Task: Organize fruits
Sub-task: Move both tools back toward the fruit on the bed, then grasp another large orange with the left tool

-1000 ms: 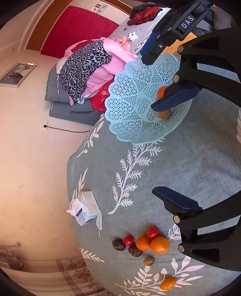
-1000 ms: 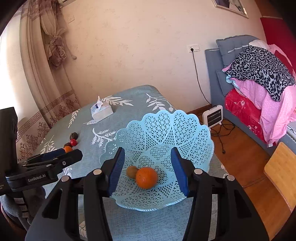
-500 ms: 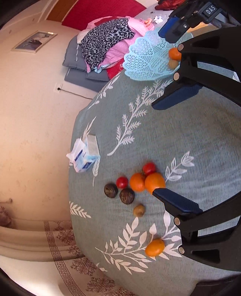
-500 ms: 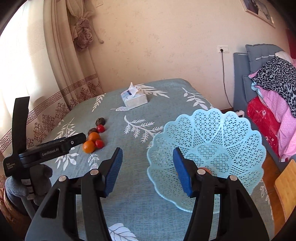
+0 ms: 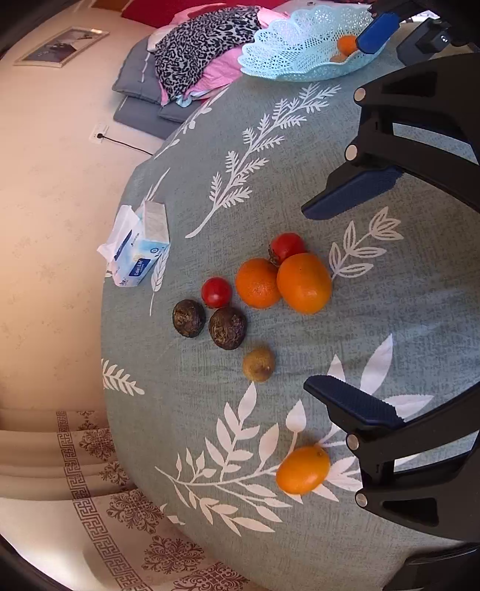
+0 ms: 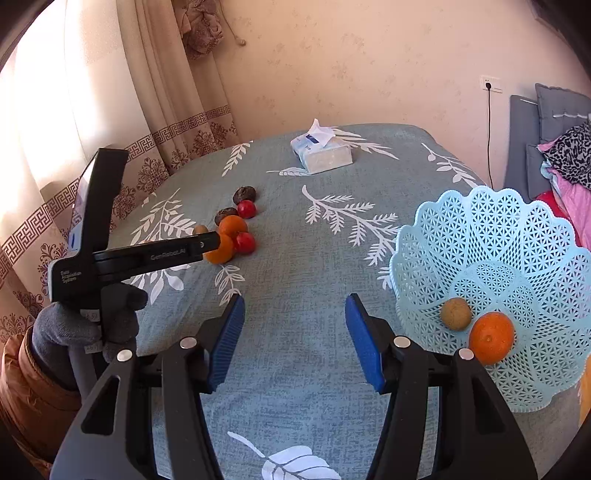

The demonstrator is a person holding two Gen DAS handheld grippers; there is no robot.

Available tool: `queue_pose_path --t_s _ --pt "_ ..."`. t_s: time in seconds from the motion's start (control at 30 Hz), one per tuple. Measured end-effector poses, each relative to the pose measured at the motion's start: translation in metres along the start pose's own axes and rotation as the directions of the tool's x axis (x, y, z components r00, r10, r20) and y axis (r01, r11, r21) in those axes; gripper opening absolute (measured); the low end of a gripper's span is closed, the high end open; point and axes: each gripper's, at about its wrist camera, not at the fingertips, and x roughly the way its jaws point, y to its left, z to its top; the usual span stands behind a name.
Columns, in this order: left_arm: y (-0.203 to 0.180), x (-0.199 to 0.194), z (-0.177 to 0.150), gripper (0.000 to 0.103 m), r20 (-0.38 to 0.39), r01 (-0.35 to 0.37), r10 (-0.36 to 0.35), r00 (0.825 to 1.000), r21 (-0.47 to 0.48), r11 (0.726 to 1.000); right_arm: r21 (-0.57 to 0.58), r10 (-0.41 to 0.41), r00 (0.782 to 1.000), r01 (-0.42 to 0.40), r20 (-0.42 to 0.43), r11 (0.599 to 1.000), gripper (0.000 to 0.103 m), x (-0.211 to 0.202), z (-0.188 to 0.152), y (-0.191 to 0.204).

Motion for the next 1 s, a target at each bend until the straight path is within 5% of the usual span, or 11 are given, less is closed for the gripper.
queue_pose_path --t_s 0.37,0.5,0.7,1.0 --pt "0.001 0.039 0.001 0.065 -0.070 0.036 -0.036 0.997 -0.001 0.999 -0.003 0.004 0.999 -0.004 -0.045 1.000 0.058 0.016 -0.004 -0.002" --pt "0.004 0.039 0.000 0.042 -0.061 0.072 -0.072 0.996 0.002 0.997 -0.024 -0.001 0.998 -0.001 -0.064 1.000 0.058 0.026 -0.002 0.006" --pt "0.019 0.020 -0.008 0.042 -0.039 0.068 -0.070 0.997 -0.048 0.997 -0.089 -0.002 0.997 -0.005 -0.081 0.996 0.058 0.043 0.013 0.026" --pt "0.033 -0.019 -0.023 0.042 0.080 -0.062 0.067 0.995 -0.060 0.996 -0.082 0.038 0.981 -0.054 -0.192 0.995 0.058 0.111 0.038 0.041"
